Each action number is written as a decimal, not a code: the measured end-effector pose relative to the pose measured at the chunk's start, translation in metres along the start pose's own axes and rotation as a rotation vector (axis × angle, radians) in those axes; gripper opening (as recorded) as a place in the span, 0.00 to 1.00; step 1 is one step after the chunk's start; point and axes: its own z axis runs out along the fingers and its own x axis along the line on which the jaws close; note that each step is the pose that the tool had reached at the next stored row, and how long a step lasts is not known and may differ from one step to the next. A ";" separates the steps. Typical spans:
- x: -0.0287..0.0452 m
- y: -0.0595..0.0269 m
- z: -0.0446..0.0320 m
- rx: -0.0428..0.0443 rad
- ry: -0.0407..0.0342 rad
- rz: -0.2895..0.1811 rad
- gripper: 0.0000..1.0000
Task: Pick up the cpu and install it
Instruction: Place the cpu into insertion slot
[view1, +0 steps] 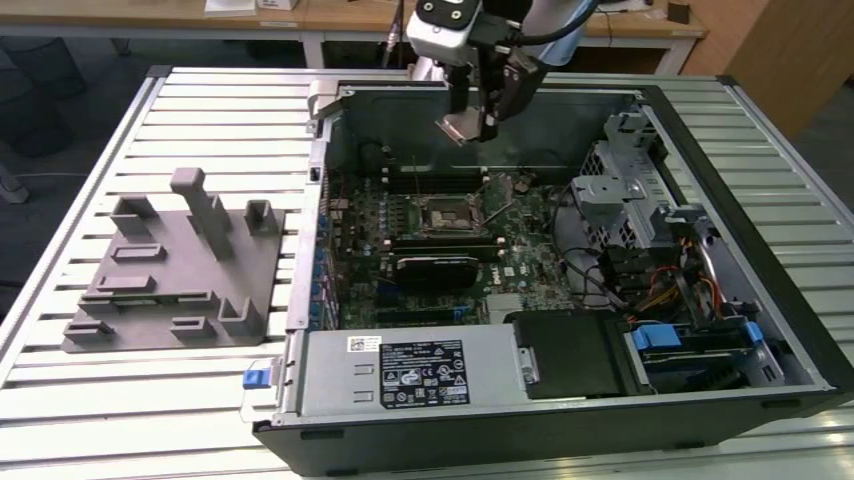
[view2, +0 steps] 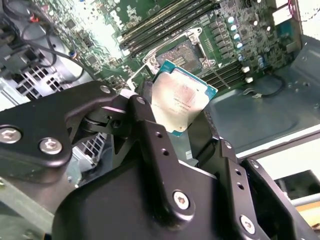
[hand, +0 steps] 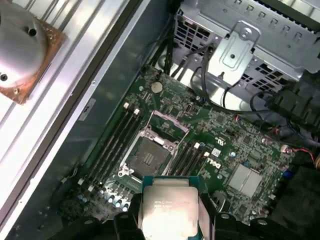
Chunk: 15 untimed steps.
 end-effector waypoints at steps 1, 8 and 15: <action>0.0000 0.0000 0.0002 -0.0003 -0.0009 0.014 0.53; 0.0003 0.0001 0.0013 -0.0019 -0.0070 0.103 0.53; 0.0004 0.0001 0.0024 -0.0038 -0.0141 0.205 0.53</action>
